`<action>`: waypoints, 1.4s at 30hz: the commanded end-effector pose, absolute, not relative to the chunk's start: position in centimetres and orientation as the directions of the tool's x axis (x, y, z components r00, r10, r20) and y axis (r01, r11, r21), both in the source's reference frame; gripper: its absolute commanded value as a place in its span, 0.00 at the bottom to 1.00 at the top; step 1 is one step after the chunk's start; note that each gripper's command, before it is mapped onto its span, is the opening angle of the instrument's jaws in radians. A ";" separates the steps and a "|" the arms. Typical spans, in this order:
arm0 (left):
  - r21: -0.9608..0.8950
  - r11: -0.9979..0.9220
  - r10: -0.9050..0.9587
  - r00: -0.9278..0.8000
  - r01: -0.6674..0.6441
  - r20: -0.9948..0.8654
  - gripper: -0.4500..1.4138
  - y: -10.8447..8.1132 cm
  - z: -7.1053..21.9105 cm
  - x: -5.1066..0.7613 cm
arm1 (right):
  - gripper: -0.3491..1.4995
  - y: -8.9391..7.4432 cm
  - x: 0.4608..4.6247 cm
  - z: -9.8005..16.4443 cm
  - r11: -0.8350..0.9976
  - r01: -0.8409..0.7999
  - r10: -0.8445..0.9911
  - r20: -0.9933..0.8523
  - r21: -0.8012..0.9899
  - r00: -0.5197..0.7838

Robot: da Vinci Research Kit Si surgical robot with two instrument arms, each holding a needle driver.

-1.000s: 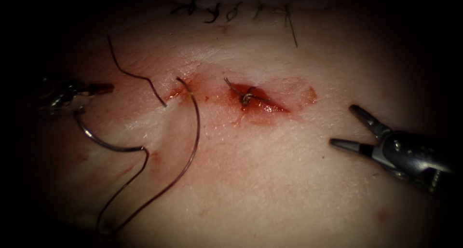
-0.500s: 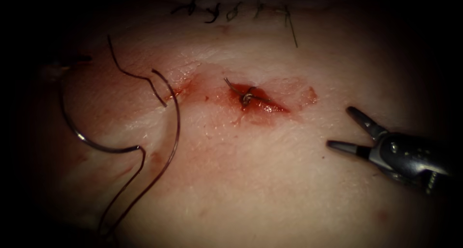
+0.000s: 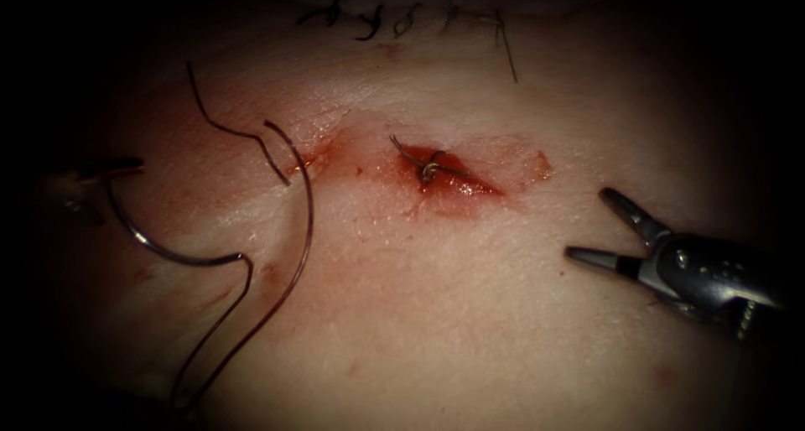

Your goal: Wound Closure

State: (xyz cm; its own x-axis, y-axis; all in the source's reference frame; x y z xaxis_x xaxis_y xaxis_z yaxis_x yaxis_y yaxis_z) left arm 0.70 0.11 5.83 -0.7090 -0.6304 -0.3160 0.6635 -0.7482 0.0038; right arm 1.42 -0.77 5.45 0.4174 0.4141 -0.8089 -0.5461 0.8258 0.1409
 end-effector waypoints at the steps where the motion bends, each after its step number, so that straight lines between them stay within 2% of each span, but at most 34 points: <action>1: -0.019 -0.733 -0.646 -0.703 0.680 -0.297 0.68 0.0 5.9 0.70 | 0.99 -0.8 1.49 5.5 0.826 -0.544 0.416 -0.809 0.145 0.415; 18: -0.013 -0.727 -0.665 -0.709 0.687 -0.235 0.62 -0.1 6.6 0.67 | 0.99 -0.8 1.50 5.5 0.826 -0.545 0.416 -0.809 0.145 0.415; 20: -0.010 -0.734 -0.659 -0.716 0.679 -0.231 0.45 0.0 6.7 0.69 | 0.99 -0.8 1.50 5.5 0.824 -0.547 0.421 -0.808 0.150 0.412; 21: -0.009 -0.735 -0.660 -0.717 0.678 -0.223 0.42 0.0 6.7 0.69 | 0.99 -0.8 1.50 5.5 0.824 -0.547 0.421 -0.808 0.150 0.412; 29: -0.028 -0.733 -0.667 -0.726 0.680 -0.167 0.40 -0.2 7.1 0.71 | 0.99 -0.8 1.50 5.5 0.824 -0.546 0.422 -0.807 0.151 0.414; 30: -0.033 -0.735 -0.664 -0.729 0.677 -0.164 0.34 -0.2 7.1 0.71 | 0.99 -0.8 1.50 5.5 0.824 -0.546 0.422 -0.807 0.151 0.414; 31: -0.047 -0.739 -0.658 -0.735 0.672 -0.162 0.13 -0.2 7.2 0.71 | 0.99 -0.8 1.50 5.5 0.824 -0.546 0.422 -0.807 0.151 0.414; 32: -0.064 -0.738 -0.657 -0.736 0.672 -0.161 0.00 -0.2 7.2 0.72 | 0.99 -0.8 1.50 5.5 0.824 -0.546 0.422 -0.806 0.151 0.414; 36: -0.122 -0.771 -0.598 -0.777 0.625 -0.198 0.00 0.0 7.0 0.66 | 0.99 -0.8 1.50 5.5 0.824 -0.546 0.423 -0.806 0.152 0.414; 42: 0.015 -0.892 -0.430 -0.838 0.451 -0.336 0.00 0.1 6.5 0.57 | 0.99 -0.8 1.49 5.5 0.822 -0.547 0.428 -0.805 0.157 0.411</action>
